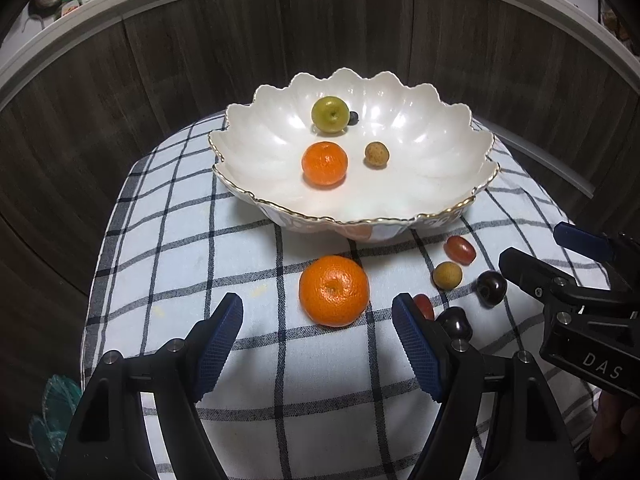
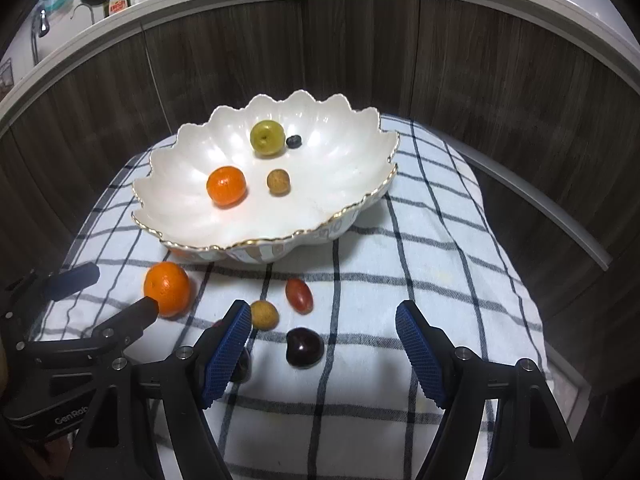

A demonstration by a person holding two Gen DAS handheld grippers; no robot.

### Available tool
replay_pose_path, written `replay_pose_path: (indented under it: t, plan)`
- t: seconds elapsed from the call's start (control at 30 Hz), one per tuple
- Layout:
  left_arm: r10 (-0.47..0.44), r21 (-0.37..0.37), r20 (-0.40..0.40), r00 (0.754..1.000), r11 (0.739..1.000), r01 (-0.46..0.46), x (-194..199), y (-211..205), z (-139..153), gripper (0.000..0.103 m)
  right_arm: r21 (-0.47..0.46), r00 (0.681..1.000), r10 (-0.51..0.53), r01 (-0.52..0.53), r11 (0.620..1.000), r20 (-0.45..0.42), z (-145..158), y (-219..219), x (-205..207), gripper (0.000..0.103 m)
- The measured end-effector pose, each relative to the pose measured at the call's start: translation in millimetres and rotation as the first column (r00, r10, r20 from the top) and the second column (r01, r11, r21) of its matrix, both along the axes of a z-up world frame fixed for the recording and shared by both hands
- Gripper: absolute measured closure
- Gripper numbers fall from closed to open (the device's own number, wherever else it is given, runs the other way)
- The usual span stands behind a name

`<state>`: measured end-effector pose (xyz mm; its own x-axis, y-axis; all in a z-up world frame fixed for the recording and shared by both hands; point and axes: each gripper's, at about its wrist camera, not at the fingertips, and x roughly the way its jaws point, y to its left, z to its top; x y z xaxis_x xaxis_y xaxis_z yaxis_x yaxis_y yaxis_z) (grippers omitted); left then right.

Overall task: Organize fruits
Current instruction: 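Move both tools back from the bowl toward the fruits on the cloth, then grasp the mandarin with the left tool while the right tool grasps a dark red plum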

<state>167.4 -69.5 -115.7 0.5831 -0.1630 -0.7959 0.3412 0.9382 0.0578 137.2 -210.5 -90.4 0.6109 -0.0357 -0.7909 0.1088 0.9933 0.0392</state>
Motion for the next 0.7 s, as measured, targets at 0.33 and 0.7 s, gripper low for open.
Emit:
replay_pose_path:
  t: [0.33, 0.7]
  plan:
    - [-0.009, 0.01, 0.002, 1.0, 1.0, 0.009, 6.5, -1.8, -11.5, 0.026, 0.016, 0.999, -0.008, 0.009, 1.0, -0.033, -13.2, -0.8, -0.4, 0.028]
    - [-0.019, 0.007, -0.005, 1.0, 1.0, 0.019, 12.5, -7.0, -19.2, 0.027, 0.028, 0.998, -0.004, 0.005, 1.0, -0.058, -29.2, -0.1, 1.3, 0.039]
